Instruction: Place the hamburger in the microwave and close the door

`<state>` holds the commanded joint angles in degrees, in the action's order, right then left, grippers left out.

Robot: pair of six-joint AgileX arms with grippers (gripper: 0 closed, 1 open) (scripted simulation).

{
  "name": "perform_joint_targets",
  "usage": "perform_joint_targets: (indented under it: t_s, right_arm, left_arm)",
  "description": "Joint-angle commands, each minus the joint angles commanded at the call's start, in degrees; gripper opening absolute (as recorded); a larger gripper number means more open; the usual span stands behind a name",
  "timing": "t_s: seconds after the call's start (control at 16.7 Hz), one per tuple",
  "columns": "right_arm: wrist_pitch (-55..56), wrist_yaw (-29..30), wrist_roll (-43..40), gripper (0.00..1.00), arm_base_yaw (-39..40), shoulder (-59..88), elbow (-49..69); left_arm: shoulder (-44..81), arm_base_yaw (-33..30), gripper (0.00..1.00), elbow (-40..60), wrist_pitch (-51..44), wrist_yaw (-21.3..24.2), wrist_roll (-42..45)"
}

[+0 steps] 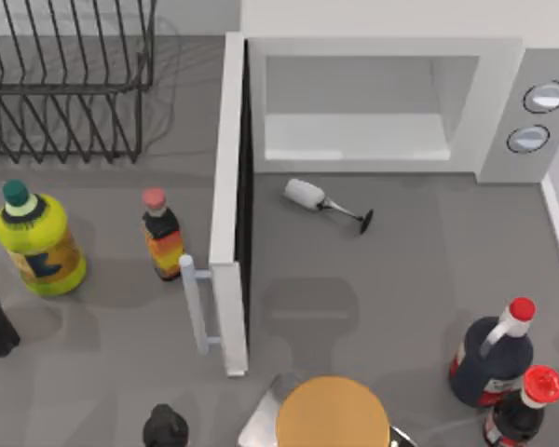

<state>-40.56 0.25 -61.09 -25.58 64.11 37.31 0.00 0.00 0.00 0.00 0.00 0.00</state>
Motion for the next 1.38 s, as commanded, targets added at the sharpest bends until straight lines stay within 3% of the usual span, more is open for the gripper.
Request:
perform_joint_targets:
  t_s: [0.24, 0.42, 0.9, 1.38]
  right_arm:
    - [-9.72, -0.12, -13.33, 1.0, -5.79, 14.39, 7.71]
    - [-14.28, -0.14, -18.2, 1.0, -8.43, 19.22, 11.21]
    - [-13.06, -0.14, -19.5, 1.0, -9.49, 20.68, 10.86]
    - [2.81, -0.11, -19.78, 1.0, -10.0, 28.56, 3.18]
  left_arm:
    - [0.0, 0.0, 1.0, 0.0, 0.0, 0.0, 0.0]
    - [0.0, 0.0, 1.0, 0.0, 0.0, 0.0, 0.0]
    - [0.0, 0.0, 1.0, 0.0, 0.0, 0.0, 0.0]
    - [0.0, 0.0, 1.0, 0.0, 0.0, 0.0, 0.0]
